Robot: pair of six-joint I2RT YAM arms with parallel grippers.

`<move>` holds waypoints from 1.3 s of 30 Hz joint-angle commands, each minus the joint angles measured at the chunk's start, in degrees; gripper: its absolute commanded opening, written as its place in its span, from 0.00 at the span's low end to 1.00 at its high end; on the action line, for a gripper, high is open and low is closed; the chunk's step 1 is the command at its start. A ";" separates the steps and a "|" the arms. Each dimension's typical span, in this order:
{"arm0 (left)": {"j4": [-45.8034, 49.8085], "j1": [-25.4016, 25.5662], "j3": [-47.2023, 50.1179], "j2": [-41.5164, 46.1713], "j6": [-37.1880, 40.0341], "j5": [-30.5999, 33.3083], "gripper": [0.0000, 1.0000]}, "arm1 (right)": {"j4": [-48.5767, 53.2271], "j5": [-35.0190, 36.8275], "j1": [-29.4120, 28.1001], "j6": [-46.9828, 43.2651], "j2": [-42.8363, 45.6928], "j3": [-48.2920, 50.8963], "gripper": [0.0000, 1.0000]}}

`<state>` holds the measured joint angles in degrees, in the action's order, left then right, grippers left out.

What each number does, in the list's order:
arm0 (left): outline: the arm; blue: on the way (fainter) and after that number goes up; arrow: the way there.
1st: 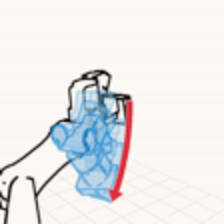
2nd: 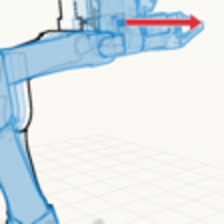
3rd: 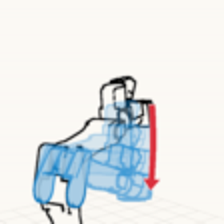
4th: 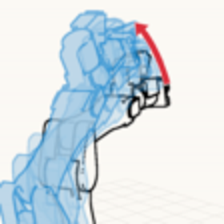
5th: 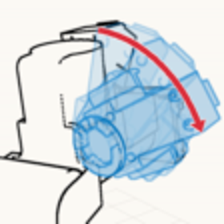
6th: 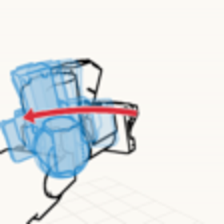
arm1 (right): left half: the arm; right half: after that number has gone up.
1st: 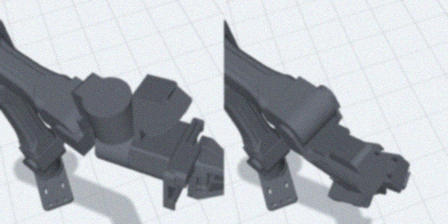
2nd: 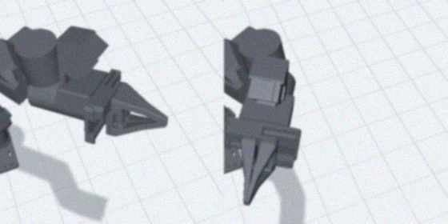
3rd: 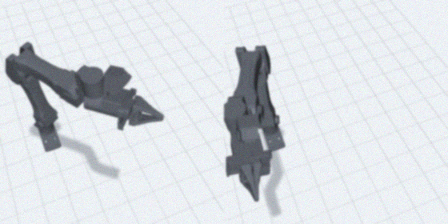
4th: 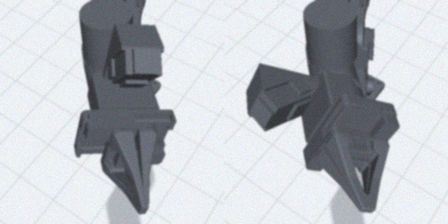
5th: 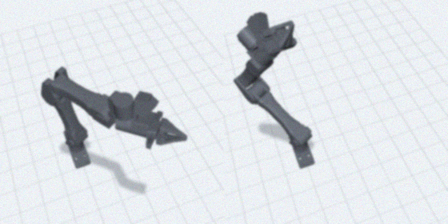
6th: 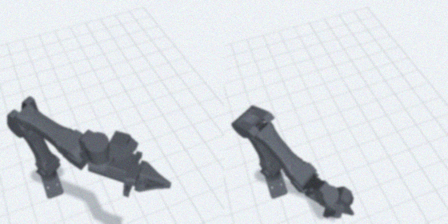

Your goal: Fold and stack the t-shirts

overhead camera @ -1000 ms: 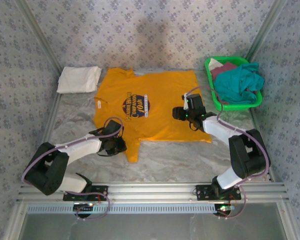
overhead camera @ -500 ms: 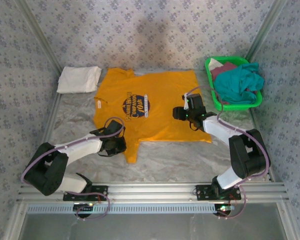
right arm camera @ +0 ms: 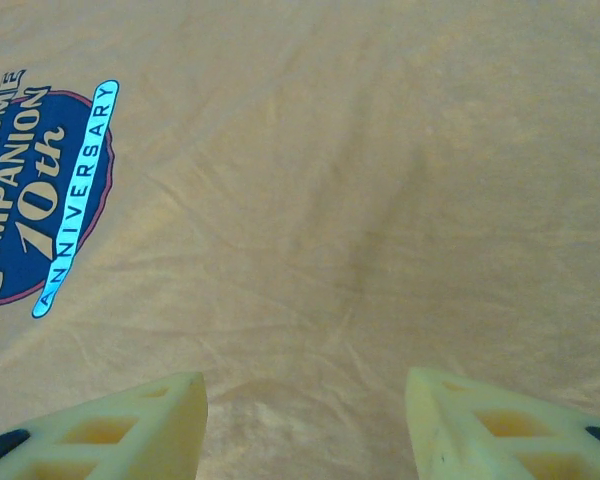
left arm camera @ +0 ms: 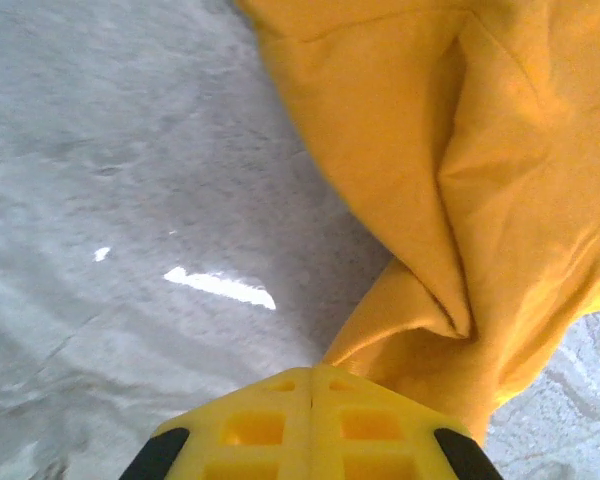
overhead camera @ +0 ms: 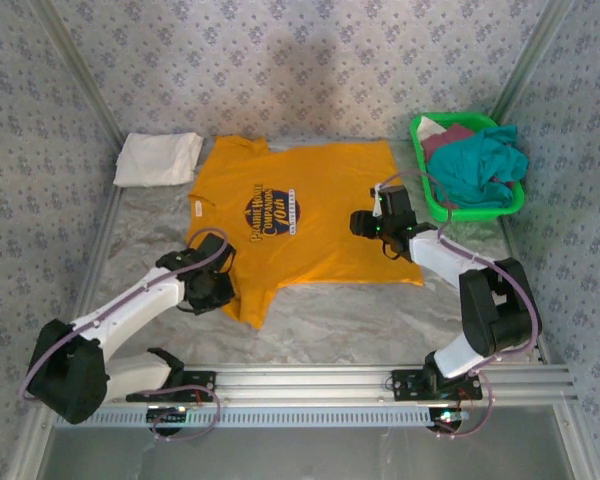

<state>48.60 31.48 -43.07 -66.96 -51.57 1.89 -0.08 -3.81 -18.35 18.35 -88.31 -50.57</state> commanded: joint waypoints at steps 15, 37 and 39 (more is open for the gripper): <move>6.80 -13.91 5.53 18.37 -4.19 4.32 0.00 | 20.21 2.01 12.90 12.22 12.78 7.81 0.61; -2.44 -15.31 12.83 21.94 -6.00 3.38 0.00 | 27.72 -7.79 21.08 19.83 15.69 16.72 0.61; -2.23 -15.40 13.05 22.42 -5.74 3.53 0.00 | 25.32 -8.92 20.88 21.35 15.77 18.23 0.60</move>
<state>46.04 16.47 -30.61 -45.52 -56.71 4.75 25.52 -10.02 2.55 35.86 -73.49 -33.89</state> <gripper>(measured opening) 0.044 0.605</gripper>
